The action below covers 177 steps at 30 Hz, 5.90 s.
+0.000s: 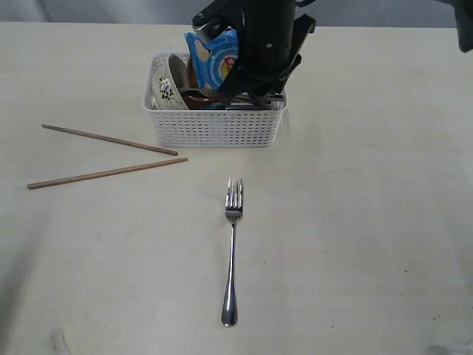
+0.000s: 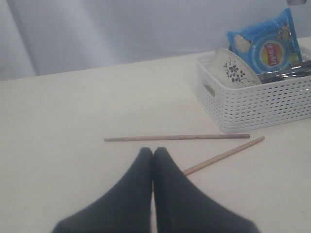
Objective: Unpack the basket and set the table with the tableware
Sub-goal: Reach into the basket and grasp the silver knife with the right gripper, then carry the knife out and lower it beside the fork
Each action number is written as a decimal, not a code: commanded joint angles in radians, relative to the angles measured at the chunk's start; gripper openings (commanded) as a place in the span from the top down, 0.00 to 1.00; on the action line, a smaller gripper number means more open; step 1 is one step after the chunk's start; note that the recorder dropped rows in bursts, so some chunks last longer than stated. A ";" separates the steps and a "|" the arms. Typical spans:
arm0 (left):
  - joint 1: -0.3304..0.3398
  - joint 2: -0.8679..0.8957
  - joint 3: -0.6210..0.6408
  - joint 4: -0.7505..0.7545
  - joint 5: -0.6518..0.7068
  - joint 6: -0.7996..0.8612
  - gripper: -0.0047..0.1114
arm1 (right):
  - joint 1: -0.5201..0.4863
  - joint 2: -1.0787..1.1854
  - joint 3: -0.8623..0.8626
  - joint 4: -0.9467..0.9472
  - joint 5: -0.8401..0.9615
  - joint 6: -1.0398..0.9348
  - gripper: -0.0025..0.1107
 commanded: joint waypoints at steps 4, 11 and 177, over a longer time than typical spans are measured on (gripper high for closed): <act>-0.006 -0.002 0.002 -0.002 -0.008 0.000 0.96 | -0.004 0.030 -0.004 -0.031 -0.028 -0.036 0.78; -0.006 -0.002 0.002 -0.002 -0.008 0.000 0.96 | 0.025 0.028 -0.004 -0.111 -0.021 -0.054 0.81; -0.006 -0.002 0.002 -0.002 -0.008 0.000 0.96 | 0.494 -0.552 0.995 -0.211 -0.540 1.606 0.63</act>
